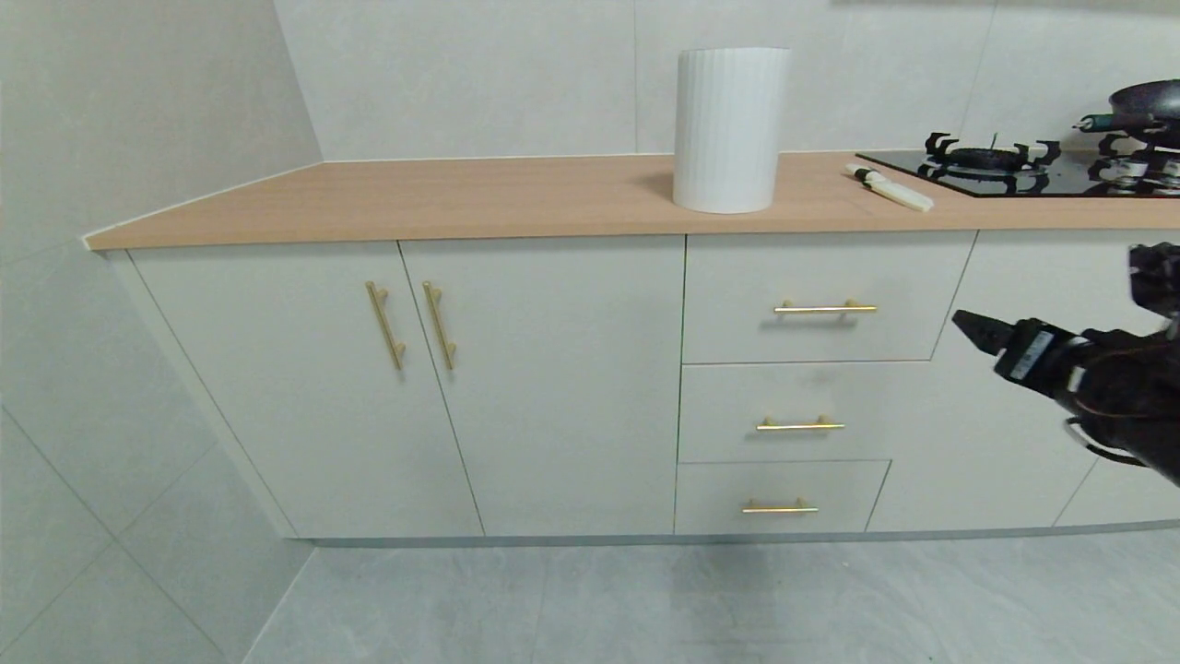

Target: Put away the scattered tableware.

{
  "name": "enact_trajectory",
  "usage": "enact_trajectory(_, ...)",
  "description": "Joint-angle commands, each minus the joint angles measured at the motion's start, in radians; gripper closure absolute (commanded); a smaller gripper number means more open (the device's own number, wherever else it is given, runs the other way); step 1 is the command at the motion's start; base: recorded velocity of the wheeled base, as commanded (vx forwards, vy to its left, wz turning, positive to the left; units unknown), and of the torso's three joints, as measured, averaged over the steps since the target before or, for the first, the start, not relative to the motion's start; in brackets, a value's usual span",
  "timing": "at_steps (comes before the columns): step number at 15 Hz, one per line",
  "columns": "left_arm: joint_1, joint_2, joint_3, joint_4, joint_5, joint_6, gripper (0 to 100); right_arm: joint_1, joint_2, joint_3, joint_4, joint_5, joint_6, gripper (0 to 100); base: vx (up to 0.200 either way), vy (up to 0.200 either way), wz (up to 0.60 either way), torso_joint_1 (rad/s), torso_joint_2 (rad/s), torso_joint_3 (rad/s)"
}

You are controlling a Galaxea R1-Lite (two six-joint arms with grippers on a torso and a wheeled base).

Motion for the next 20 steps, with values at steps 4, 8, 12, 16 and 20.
enact_trajectory(4, 0.0, 0.0, 0.0, 0.0, 0.0, 0.0, 0, 0.003, -0.833, 0.147, 0.656, 0.014, -0.204, 0, 0.0, 0.0, 0.0, 0.0, 0.0, 0.0)
enact_trajectory(8, 0.0, 0.0, 0.0, 0.0, 0.0, 0.0, 0, -0.025, -1.187, 0.052, 1.136, -0.045, -0.241, 0, 0.0, 0.0, 0.0, 0.0, 0.0, 0.0)
enact_trajectory(12, 0.0, 0.0, 0.0, 0.0, 0.0, 0.0, 0, -0.129, -1.348, 0.081, 1.228, -0.085, -0.242, 0, 0.0, 0.0, 0.0, 0.0, 0.0, 0.0)
enact_trajectory(16, 0.0, 0.0, 0.0, 0.0, 0.0, 0.0, 0, -0.154, -1.495, 0.216, 1.236, -0.046, -0.299, 0, 0.0, 0.0, 0.0, 0.0, 0.0, 0.0)
enact_trajectory(20, 0.0, 0.0, 0.0, 0.0, 0.0, 0.0, 0, -0.154, -1.495, 0.403, 0.94, 0.127, -0.291, 0, 0.0, 0.0, 0.0, 0.0, 0.0, 0.0)
